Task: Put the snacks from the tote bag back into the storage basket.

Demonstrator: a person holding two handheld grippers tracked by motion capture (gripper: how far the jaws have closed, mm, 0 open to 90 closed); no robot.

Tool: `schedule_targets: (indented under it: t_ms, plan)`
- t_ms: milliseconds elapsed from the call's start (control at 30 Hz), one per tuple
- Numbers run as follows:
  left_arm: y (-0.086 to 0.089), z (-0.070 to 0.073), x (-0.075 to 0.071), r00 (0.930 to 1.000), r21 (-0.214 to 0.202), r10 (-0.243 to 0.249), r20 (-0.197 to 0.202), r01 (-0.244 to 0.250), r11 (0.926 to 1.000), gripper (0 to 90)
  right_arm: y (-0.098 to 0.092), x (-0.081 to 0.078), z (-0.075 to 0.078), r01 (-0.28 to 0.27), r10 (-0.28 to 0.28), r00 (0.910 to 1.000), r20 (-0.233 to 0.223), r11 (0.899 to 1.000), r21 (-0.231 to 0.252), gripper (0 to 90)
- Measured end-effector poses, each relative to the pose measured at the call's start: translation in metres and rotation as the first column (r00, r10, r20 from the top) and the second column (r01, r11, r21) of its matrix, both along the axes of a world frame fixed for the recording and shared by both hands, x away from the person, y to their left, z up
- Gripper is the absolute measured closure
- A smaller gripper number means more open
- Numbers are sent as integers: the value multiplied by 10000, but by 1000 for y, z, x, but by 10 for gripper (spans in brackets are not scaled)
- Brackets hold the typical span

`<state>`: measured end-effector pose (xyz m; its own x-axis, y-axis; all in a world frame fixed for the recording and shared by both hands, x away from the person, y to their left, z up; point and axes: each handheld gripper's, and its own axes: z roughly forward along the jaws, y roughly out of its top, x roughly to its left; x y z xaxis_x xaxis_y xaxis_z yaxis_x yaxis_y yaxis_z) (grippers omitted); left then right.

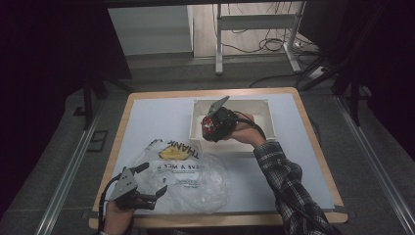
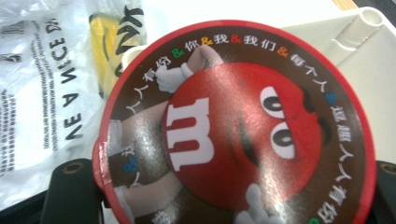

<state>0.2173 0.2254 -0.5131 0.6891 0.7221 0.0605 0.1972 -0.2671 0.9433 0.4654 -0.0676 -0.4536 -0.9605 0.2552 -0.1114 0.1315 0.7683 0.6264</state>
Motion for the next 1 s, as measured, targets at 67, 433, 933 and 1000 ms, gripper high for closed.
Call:
schedule_targets:
  t_ms: [67,433,933,1000]
  plan:
    - [0,0,0,10000,9,-3,9,3,10000,29,1,3,-3,54,-54,10000,-67,10000,2,257]
    - [0,0,0,10000,45,4,8,-4,10000,29,11,15,-20,35,-38,9998,-220,9999,-101,257]
    - [1,0,0,10000,41,-10,16,10,10000,29,29,24,-41,-338,329,9989,-324,9990,-294,257]
    - [1,0,0,10000,35,-16,17,16,10000,29,30,26,-43,-306,294,9987,-413,9991,-278,256]
